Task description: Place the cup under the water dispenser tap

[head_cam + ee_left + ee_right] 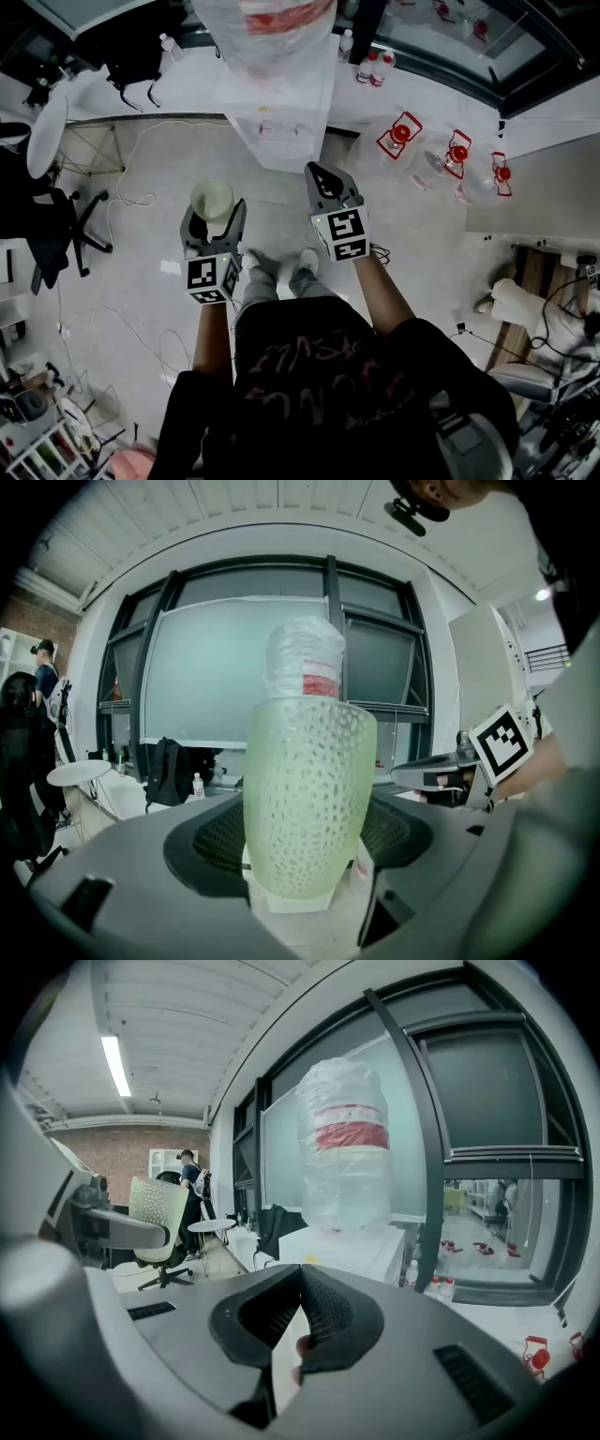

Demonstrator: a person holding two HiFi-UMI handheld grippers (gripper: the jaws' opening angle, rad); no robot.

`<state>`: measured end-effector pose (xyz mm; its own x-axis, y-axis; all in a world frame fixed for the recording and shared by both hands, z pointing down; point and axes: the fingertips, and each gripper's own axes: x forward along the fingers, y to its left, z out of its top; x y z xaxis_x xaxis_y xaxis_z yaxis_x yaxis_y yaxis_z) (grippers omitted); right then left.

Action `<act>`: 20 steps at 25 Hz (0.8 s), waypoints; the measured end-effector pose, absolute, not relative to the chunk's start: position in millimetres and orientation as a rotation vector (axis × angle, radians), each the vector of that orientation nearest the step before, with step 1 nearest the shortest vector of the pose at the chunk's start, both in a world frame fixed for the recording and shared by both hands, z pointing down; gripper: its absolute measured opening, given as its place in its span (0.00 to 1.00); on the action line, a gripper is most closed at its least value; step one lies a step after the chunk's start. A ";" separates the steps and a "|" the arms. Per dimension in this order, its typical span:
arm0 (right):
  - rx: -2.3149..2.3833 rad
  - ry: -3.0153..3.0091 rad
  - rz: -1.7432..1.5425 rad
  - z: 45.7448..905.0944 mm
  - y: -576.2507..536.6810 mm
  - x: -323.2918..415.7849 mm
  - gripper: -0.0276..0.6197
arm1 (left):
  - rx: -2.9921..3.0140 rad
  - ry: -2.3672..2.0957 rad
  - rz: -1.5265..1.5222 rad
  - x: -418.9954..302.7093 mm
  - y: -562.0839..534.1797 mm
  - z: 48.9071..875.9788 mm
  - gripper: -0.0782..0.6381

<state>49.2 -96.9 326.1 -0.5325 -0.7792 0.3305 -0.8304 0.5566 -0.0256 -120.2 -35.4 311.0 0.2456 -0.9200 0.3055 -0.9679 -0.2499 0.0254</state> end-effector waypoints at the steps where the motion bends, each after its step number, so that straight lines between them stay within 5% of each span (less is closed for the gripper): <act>1: 1.333 -2.512 0.258 326.8 -97.6 49.6 0.07 | 2.308 -1.777 0.334 -120.3 -37.9 311.2 0.61; 20: 1.483 -2.384 0.273 352.3 -129.4 41.2 0.07 | 2.419 -1.545 0.286 -126.2 -102.1 351.1 0.61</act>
